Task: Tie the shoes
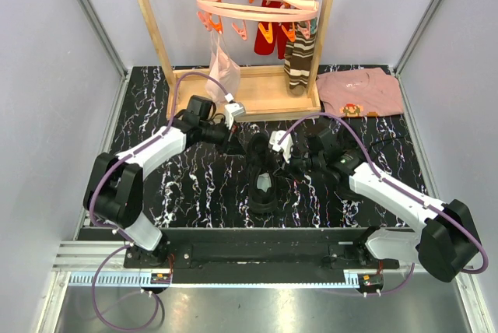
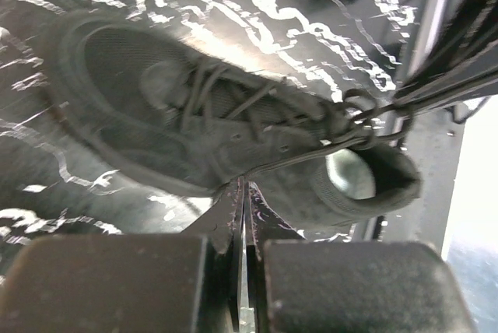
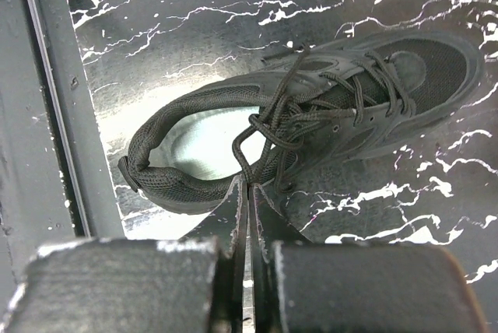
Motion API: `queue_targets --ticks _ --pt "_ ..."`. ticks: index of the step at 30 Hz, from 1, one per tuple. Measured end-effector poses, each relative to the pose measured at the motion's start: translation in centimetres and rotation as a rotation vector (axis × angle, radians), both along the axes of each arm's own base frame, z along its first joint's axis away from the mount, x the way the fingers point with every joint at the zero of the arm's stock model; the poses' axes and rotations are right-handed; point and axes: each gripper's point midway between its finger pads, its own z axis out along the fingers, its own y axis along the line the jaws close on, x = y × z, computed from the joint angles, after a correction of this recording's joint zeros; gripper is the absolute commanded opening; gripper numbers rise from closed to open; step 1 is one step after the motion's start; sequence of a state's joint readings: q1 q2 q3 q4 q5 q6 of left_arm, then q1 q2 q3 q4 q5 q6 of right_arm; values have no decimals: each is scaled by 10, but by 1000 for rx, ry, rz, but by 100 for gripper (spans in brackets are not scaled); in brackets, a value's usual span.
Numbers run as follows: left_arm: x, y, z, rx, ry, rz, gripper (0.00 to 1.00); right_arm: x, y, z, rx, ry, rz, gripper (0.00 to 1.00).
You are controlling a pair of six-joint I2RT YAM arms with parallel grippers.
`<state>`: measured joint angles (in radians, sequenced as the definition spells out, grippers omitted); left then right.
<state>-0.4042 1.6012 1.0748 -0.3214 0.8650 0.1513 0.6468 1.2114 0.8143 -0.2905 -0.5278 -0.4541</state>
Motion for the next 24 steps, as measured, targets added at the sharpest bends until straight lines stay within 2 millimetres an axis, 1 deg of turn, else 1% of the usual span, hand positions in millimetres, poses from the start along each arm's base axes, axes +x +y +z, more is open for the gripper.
queue_targets --ticks 4,5,7,8,11,12,15,20,24 --pt "7 9 -4 26 -15 36 0 -1 -2 -4 -5 23 -24 0" --pt "8 10 -4 26 -15 39 3 -2 -3 -6 -8 31 -26 0" --pt "8 10 -3 19 -11 38 16 -3 -4 -8 -13 40 -27 0" --pt "7 10 -2 9 -6 34 27 -4 -4 -9 -15 43 -27 0" --pt "4 3 5 -28 24 30 44 -4 -4 -9 -16 43 -26 0" --pt "3 0 7 -37 29 28 47 -4 -4 -10 -19 46 -26 0" --pt "-5 -14 13 -58 50 15 52 -4 -4 -15 -28 55 -25 0" --pt "-21 -36 26 -86 55 -18 58 -4 -4 -16 -29 58 -24 0" --pt "-33 -48 32 -96 48 -34 62 -4 -4 -16 -29 57 -24 0"
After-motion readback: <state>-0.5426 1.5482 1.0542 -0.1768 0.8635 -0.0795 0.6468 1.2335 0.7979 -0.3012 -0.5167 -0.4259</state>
